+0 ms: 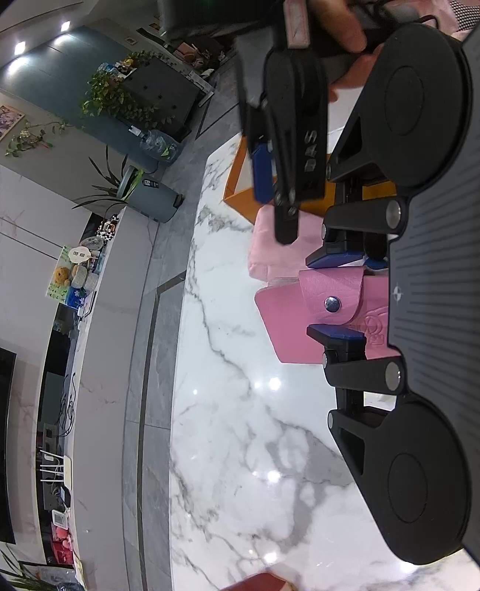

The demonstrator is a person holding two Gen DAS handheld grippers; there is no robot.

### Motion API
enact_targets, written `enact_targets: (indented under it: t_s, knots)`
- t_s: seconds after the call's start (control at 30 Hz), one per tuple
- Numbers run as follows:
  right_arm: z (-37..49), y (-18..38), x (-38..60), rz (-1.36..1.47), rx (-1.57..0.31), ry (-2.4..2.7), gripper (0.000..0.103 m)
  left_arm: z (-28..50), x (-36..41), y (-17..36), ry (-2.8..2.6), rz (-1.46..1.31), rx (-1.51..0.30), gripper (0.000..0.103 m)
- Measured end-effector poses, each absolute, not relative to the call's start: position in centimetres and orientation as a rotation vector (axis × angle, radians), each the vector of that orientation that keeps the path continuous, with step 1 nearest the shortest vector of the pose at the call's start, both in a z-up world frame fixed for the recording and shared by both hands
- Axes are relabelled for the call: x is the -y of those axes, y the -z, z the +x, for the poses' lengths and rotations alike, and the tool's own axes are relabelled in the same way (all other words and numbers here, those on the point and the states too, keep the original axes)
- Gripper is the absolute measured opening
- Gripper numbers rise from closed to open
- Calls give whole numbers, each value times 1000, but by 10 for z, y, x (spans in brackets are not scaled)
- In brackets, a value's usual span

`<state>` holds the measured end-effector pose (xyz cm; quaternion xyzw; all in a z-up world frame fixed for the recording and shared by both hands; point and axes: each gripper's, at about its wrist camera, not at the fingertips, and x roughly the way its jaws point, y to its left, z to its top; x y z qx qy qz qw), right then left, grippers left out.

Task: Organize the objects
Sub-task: 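Lift the pink wallet with the left tool while the right tool lifts the pink pouch, then carry the wallet and pouch over the orange shoebox with both tools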

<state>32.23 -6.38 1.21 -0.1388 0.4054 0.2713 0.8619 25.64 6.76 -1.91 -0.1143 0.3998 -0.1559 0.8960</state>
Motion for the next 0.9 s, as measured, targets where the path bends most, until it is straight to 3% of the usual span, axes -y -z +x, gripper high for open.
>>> enact_targets:
  t_s: [0.23, 0.3, 0.33, 0.47, 0.63, 0.9]
  knots:
    - [354, 6, 22, -474, -827, -555, 58, 267, -74, 23, 316, -243, -834, 38]
    - [359, 15, 16, -522, -850, -535, 48, 267, -76, 23, 315, -243, -834, 38]
    - [359, 18, 15, -541, -858, -523, 32, 266, -77, 23, 314, -245, -834, 38]
    - [346, 17, 18, -586, -831, -499, 22, 261, -78, 21, 307, -251, -836, 38]
    - [315, -13, 29, -538, -734, -464, 21, 245, -82, 9, 303, -264, -815, 38]
    - [261, -54, 42, -200, -694, -489, 21, 204, -97, -3, 247, -312, -786, 38]
